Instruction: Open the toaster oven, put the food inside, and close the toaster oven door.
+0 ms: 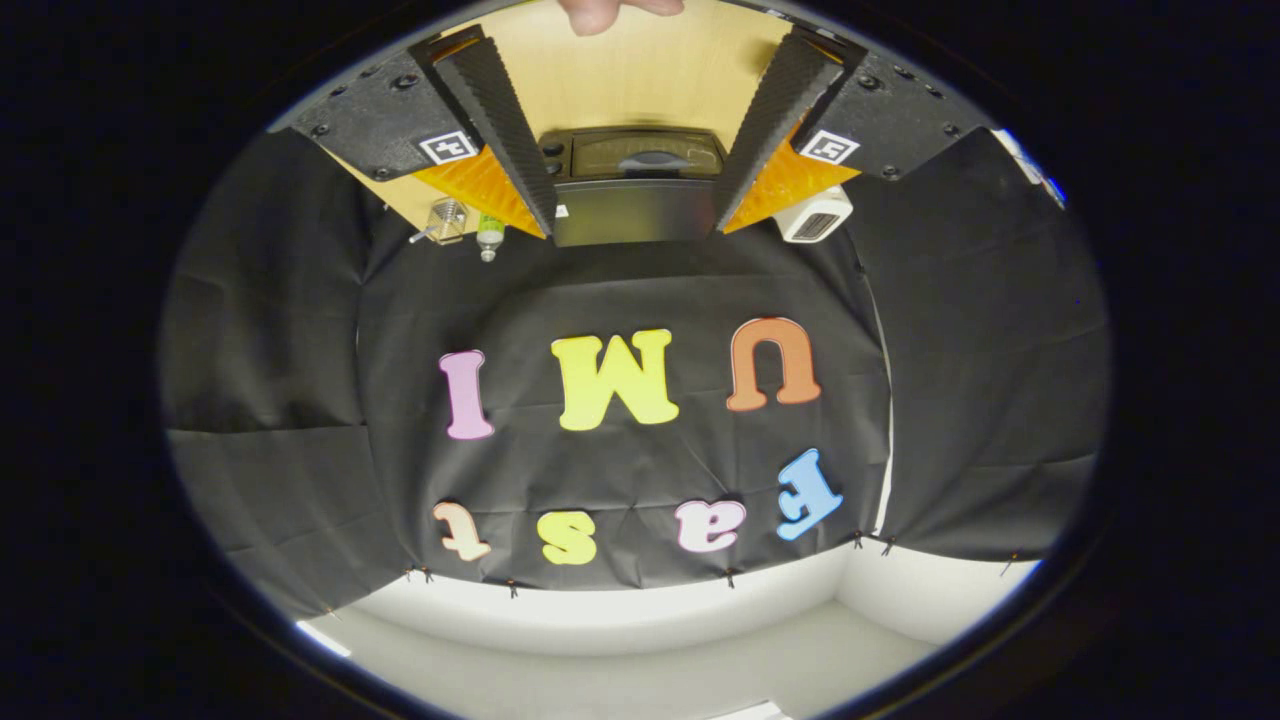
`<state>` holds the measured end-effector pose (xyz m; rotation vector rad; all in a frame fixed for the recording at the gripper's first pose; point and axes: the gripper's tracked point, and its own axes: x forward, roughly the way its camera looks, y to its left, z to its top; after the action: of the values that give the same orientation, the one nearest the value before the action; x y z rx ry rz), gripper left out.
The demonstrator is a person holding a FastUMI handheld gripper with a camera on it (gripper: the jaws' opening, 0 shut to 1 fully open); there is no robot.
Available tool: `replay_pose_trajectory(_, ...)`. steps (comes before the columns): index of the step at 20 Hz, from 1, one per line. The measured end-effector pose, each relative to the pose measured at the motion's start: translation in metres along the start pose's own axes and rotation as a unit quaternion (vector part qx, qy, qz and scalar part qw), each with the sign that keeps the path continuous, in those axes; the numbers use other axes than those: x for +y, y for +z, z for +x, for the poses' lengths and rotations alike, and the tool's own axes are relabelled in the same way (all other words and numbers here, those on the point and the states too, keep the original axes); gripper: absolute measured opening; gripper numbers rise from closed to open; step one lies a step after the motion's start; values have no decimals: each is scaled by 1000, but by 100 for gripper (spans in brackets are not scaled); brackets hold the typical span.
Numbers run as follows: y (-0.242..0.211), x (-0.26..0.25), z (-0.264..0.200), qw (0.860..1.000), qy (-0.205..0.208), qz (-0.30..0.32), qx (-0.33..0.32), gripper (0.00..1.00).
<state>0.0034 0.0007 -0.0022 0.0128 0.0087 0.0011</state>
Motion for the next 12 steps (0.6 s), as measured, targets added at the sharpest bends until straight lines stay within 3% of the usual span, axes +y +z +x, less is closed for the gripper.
replay_pose_trajectory(12, -2, -2, 11, 1000, -1, -5, 3, 100)
